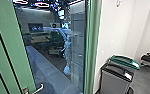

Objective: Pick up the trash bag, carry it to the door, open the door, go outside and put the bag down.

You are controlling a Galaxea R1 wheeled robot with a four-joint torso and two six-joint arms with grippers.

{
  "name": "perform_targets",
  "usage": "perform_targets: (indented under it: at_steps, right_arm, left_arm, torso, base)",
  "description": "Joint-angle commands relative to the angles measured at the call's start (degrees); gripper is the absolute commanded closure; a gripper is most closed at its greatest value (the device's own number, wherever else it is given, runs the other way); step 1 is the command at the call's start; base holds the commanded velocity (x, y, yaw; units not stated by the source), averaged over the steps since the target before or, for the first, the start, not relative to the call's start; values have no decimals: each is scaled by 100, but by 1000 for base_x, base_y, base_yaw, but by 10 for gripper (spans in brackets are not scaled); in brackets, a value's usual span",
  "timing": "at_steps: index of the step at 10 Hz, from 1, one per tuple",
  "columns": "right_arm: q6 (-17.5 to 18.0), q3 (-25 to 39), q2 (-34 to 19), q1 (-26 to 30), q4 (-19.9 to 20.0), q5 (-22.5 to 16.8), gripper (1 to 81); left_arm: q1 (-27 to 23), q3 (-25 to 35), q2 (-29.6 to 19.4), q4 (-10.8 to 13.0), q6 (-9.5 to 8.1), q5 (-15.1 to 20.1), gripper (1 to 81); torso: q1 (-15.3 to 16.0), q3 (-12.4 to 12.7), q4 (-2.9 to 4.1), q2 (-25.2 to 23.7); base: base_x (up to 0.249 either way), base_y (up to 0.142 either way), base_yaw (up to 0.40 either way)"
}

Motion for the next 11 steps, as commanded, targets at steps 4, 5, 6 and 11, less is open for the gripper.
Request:
perform_targets:
  at_steps: [4, 5, 6, 11]
  right_arm:
    - [-24, 33, 9, 254, -69, -309, 10]
    - [-24, 33, 9, 263, -61, -317, 10]
    - [-24, 33, 9, 263, -60, -317, 10]
    - [-24, 33, 9, 263, -60, -317, 10]
  left_arm:
    - [-357, 6, -57, 13, 44, 389, 811]
    - [-357, 6, -57, 13, 44, 389, 811]
    - [-357, 6, -57, 21, 44, 397, 811]
    - [-357, 6, -66, 21, 44, 397, 811]
  torso:
    - [3, 0, 0, 2]
    - [3, 0, 0, 2]
    - [1, 0, 0, 0]
    - [1, 0, 0, 0]
  base:
    - [23, 0, 0]
    - [0, 0, 0]
    - [0, 0, 0]
    - [0, 0, 0]
